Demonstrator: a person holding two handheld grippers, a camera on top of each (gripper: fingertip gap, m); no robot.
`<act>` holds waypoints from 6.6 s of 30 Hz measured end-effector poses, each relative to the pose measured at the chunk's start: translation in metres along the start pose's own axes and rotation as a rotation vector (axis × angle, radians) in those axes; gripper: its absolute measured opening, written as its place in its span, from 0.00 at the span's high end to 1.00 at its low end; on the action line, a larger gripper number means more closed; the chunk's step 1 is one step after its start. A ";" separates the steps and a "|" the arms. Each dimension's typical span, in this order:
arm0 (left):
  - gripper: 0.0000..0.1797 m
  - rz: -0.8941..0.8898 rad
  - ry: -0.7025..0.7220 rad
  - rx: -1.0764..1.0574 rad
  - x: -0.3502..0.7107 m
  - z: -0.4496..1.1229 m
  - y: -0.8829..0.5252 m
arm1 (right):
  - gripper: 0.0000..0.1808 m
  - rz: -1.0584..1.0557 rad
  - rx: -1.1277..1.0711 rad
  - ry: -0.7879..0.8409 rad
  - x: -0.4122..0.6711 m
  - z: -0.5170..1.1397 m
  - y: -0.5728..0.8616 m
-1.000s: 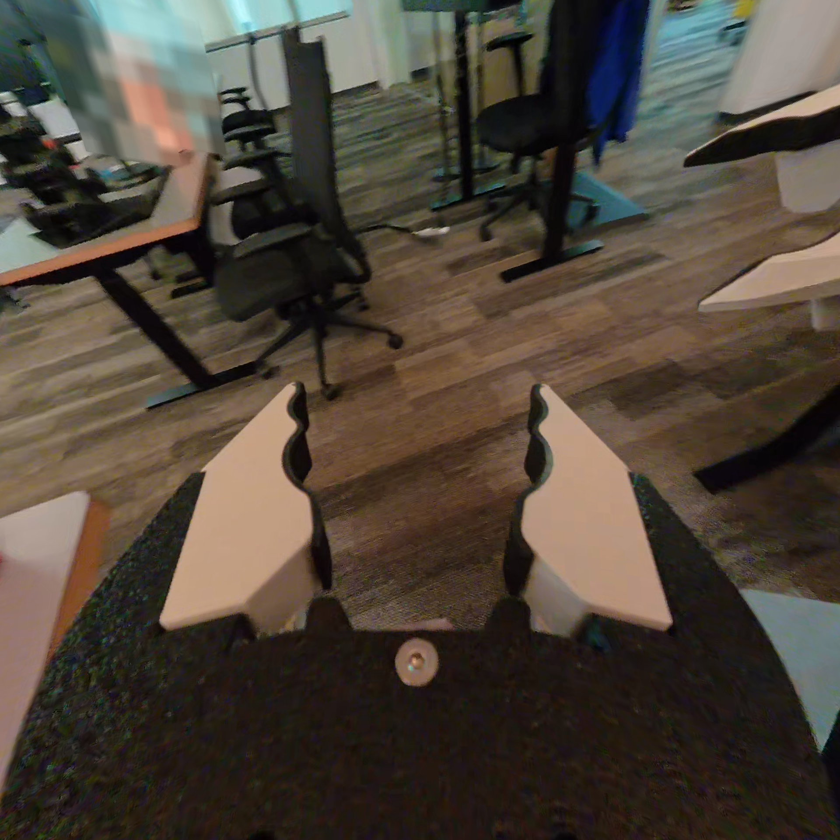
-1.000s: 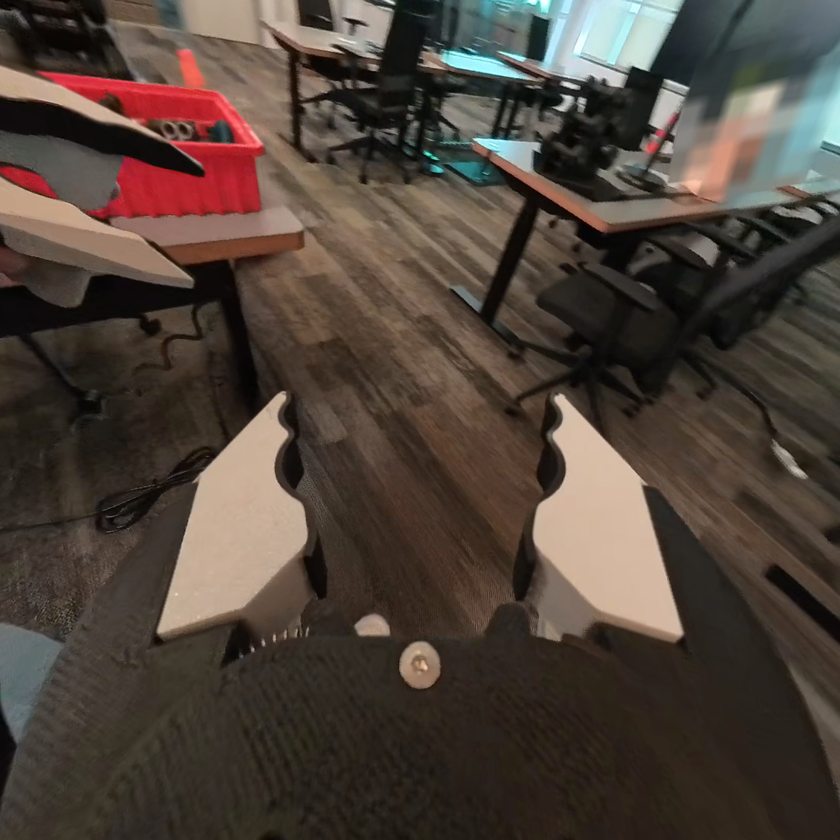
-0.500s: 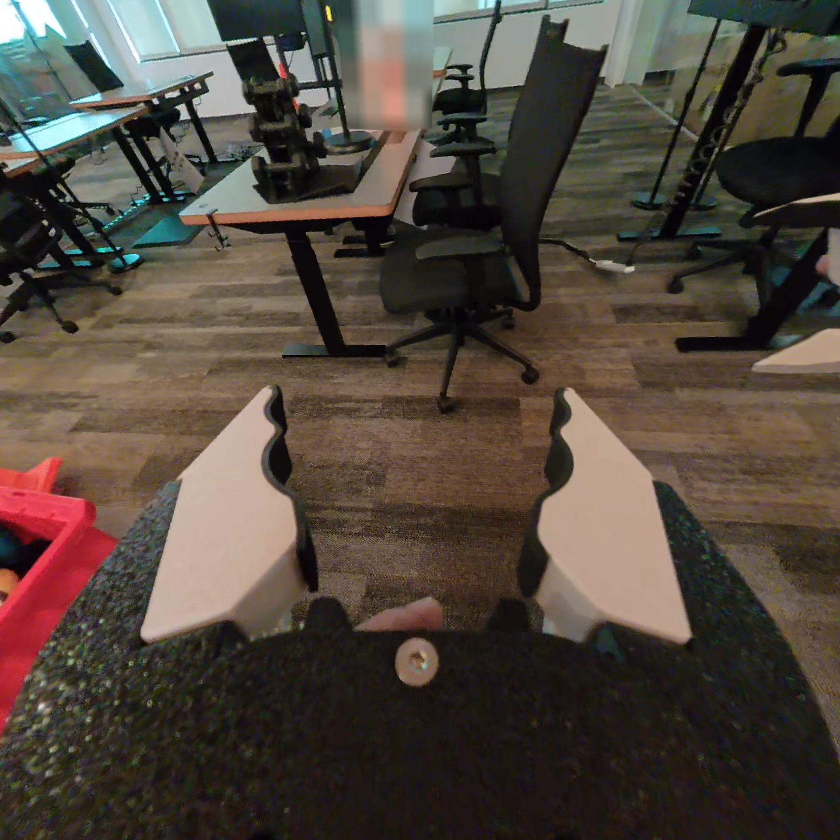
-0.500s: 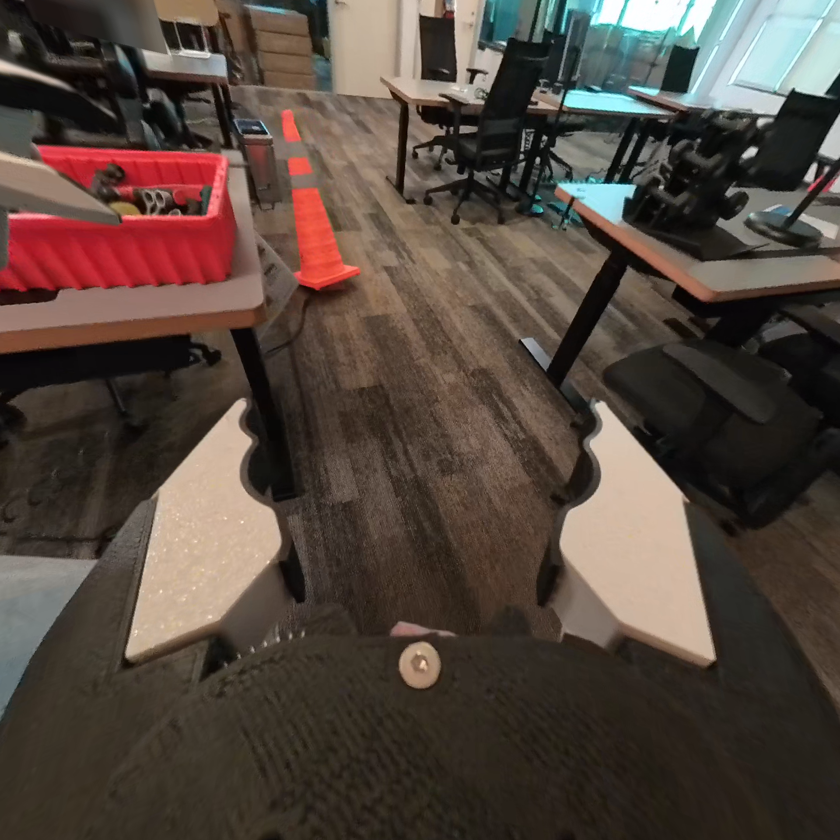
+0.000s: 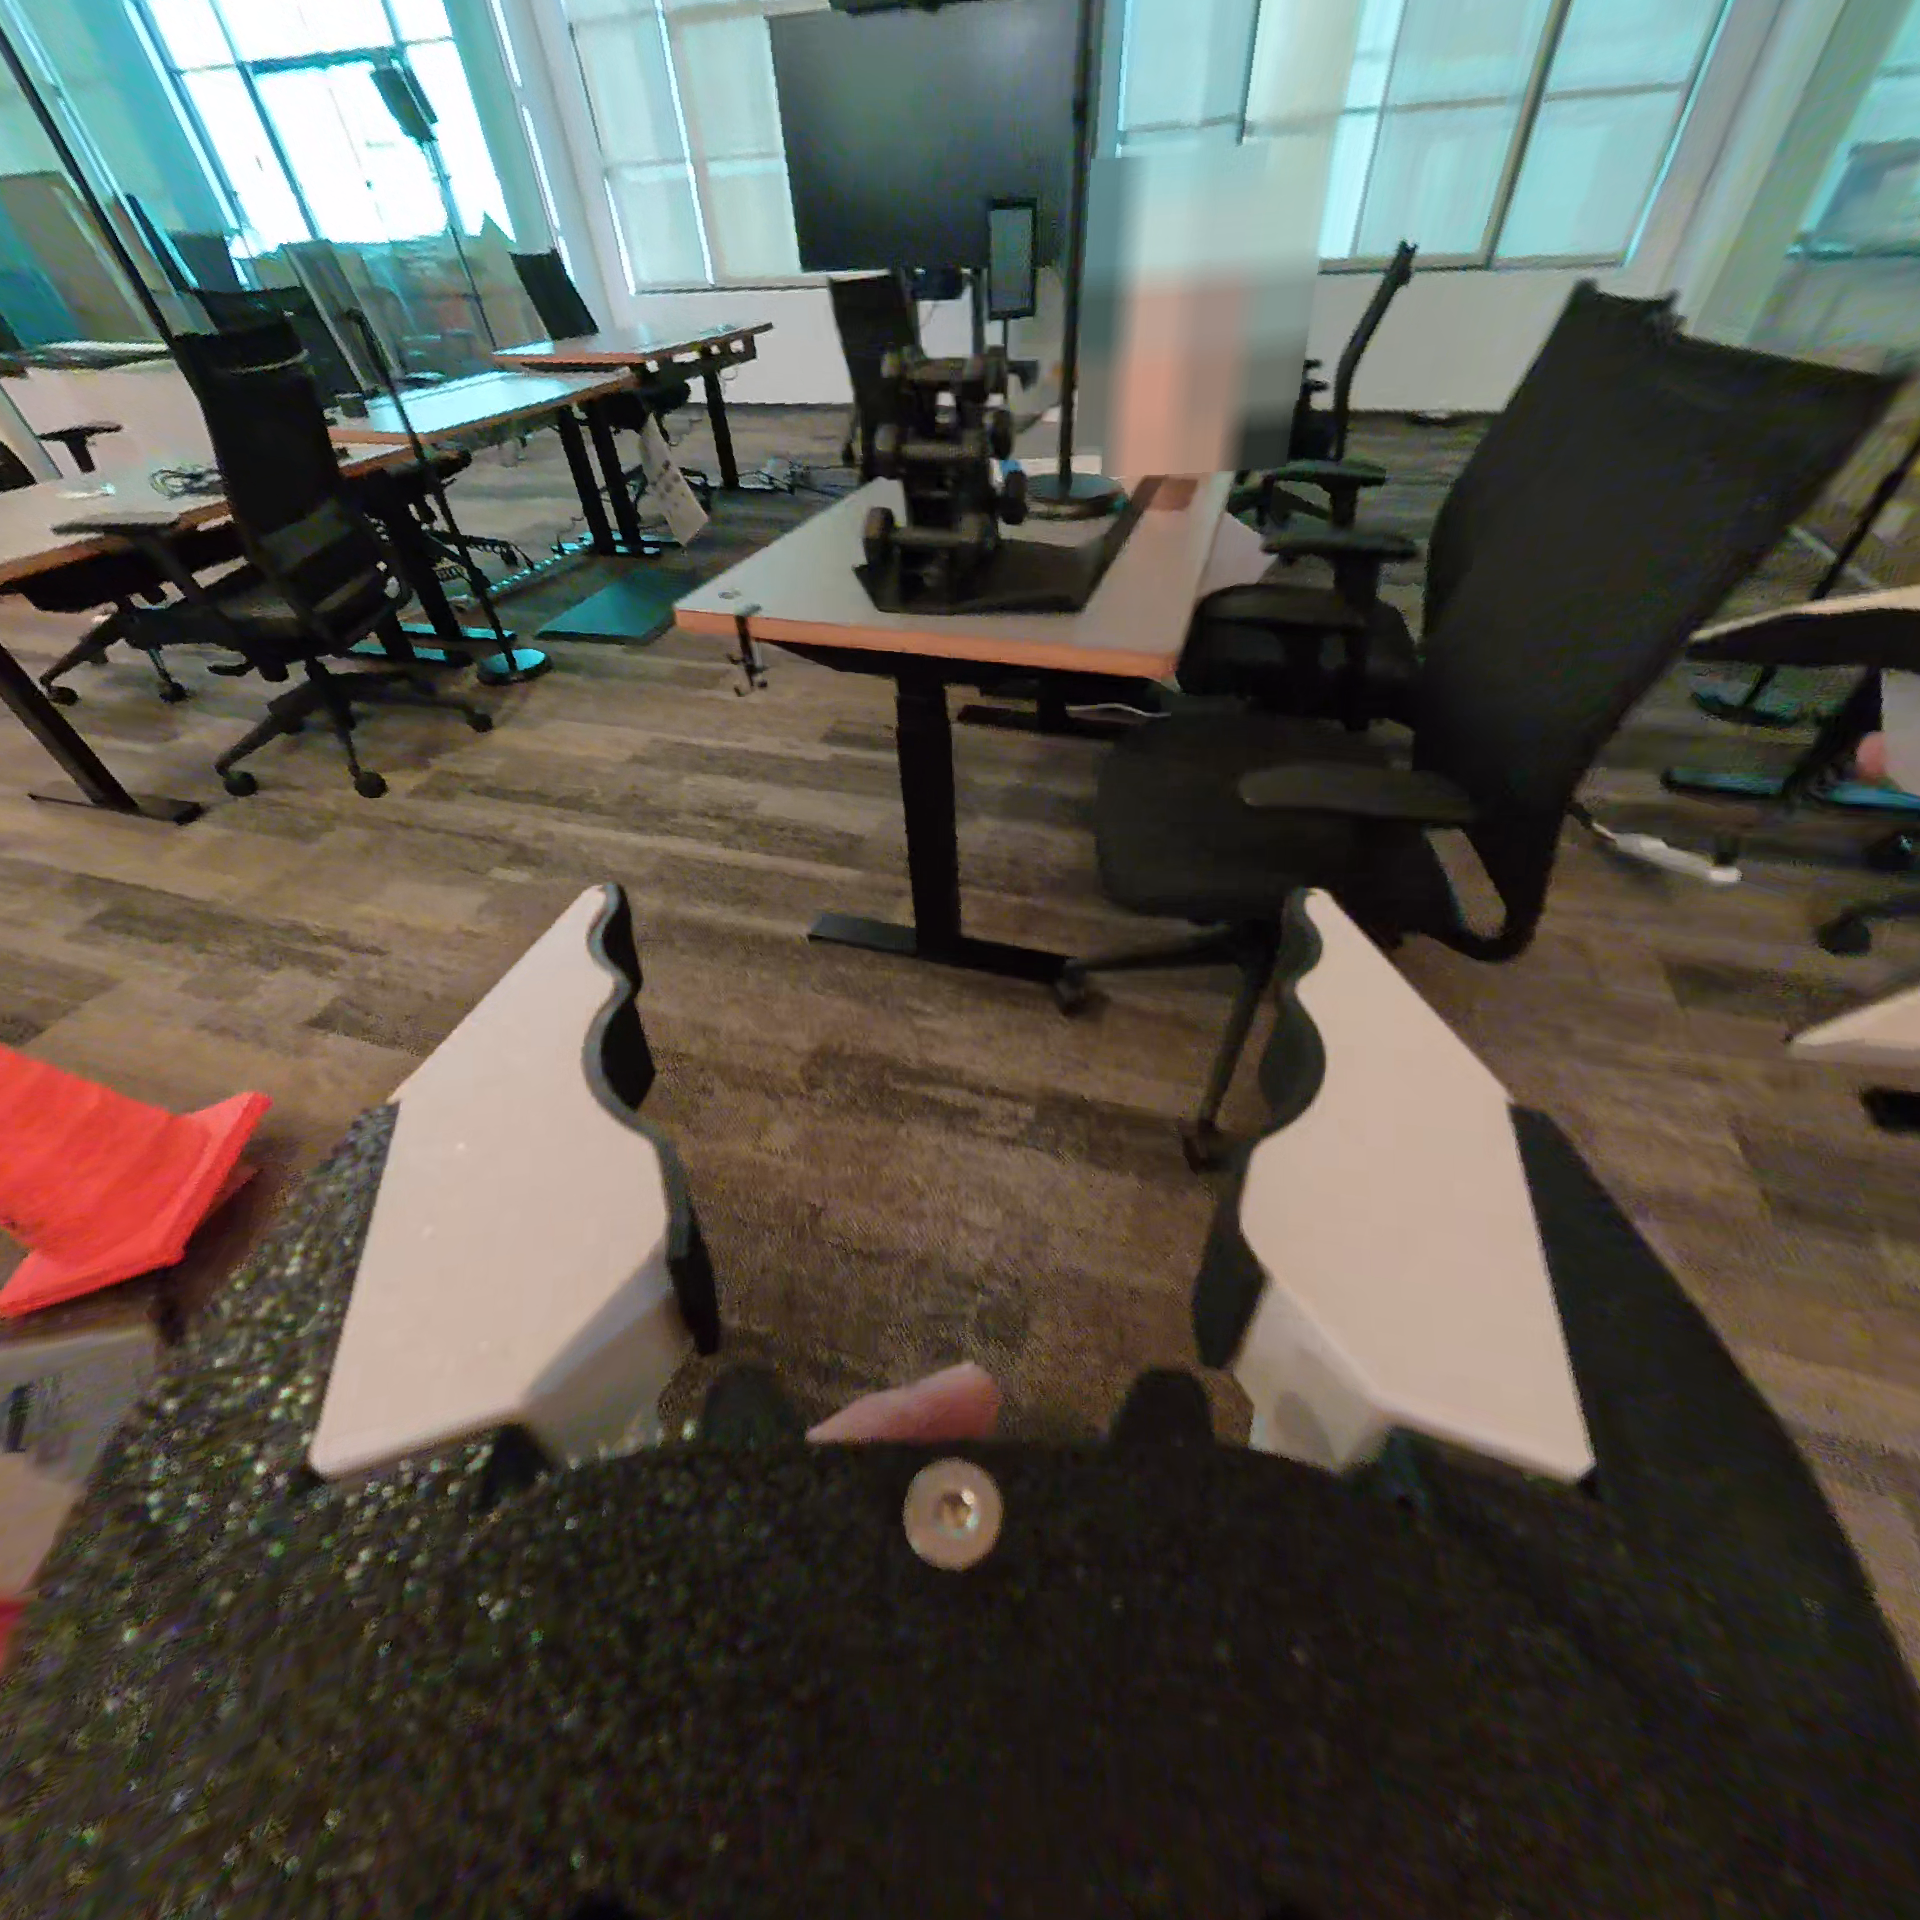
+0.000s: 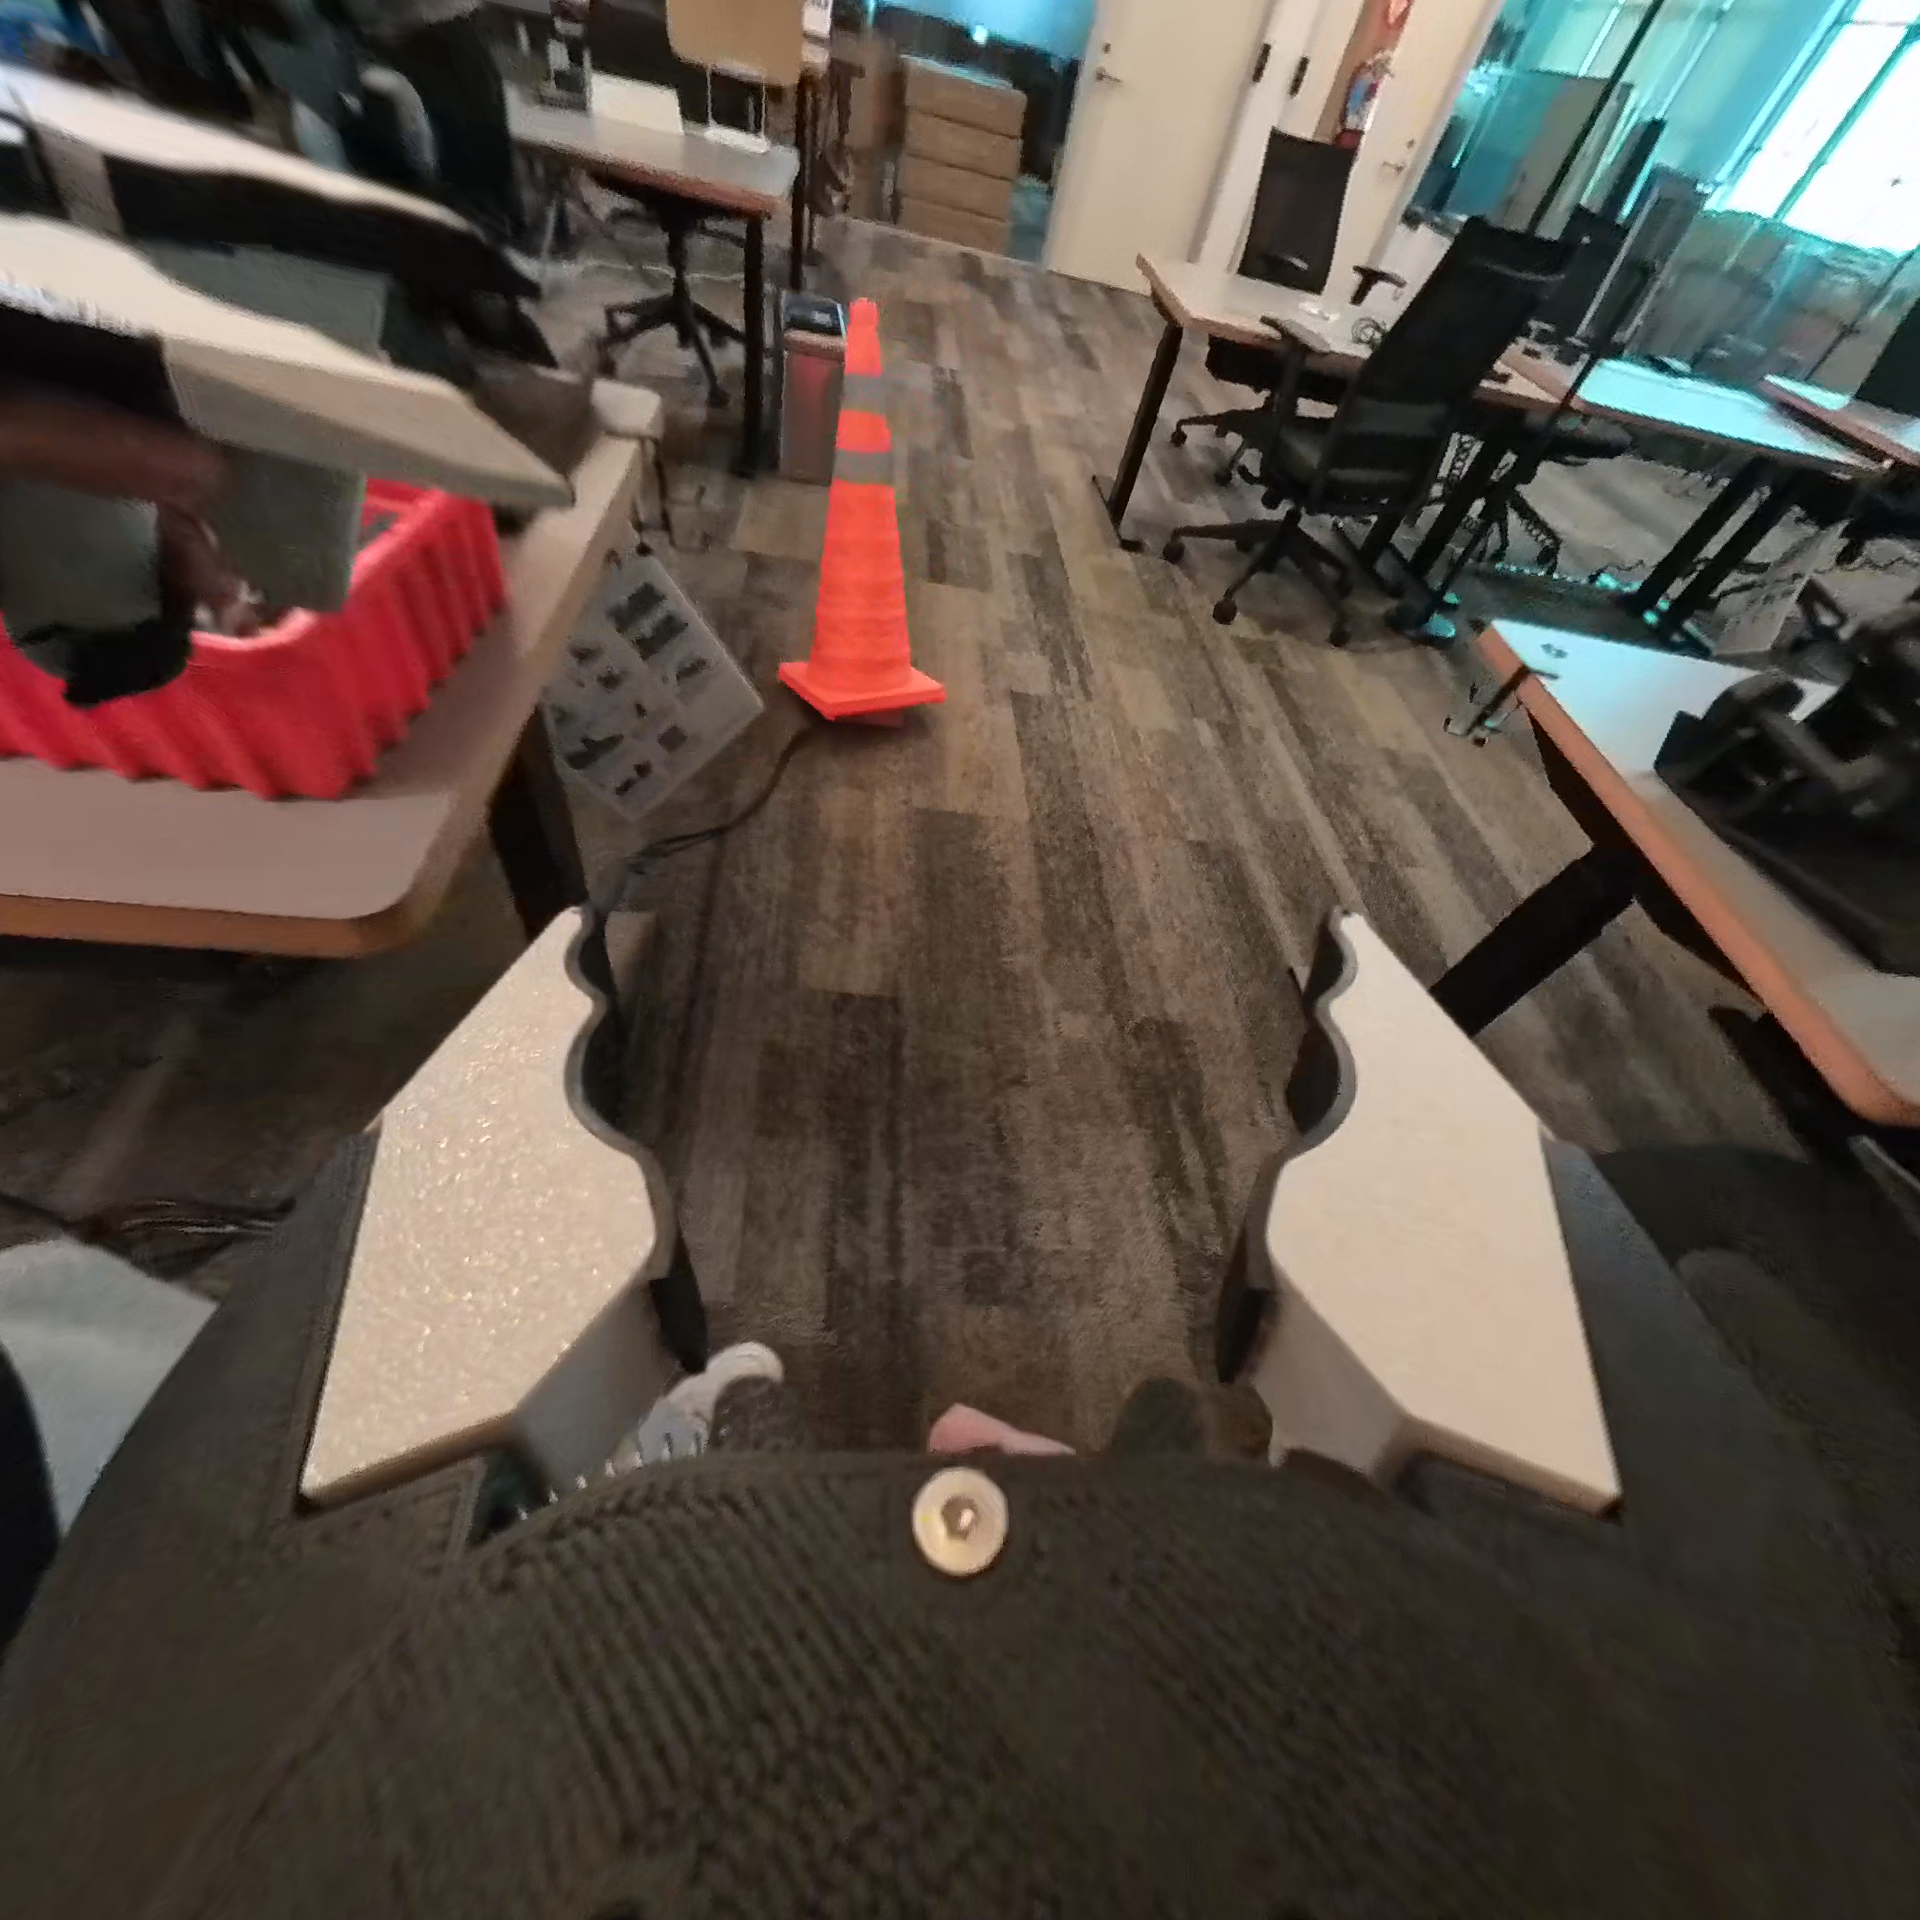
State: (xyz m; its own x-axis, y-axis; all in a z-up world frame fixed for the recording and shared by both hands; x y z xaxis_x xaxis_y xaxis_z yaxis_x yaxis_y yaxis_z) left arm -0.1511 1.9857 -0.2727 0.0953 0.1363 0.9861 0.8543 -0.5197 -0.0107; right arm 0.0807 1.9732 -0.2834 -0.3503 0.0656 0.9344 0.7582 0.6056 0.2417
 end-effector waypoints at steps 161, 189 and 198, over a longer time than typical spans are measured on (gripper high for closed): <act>0.40 -0.266 -0.032 0.827 0.153 0.964 -2.736 | 0.37 0.005 0.653 0.102 0.823 3.027 0.090; 0.43 -0.354 0.096 1.277 0.091 0.788 -3.285 | 0.46 -0.313 1.232 0.231 1.087 3.535 -0.345; 0.43 -0.319 0.076 1.140 0.080 0.699 -3.506 | 0.47 -0.271 1.028 0.195 1.166 3.674 -0.459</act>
State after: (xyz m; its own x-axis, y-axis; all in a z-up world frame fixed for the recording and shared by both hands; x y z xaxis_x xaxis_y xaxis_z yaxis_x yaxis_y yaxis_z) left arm -2.7809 4.4086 -0.2718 -0.2025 0.0529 0.9779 0.7995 0.5856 0.1339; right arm -2.6968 4.6852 -0.2673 -0.2748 -0.2430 0.9303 -0.1883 0.9624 0.1958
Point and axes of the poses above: each gripper's, where its closed fingertips meet, z out along the fingers, x out of its top, y = z × x across the jaws, the point moved 6 cm from there along -z, back along the fingers, and after that the axes turned 9 degrees about -x, right-handed, at the moved point
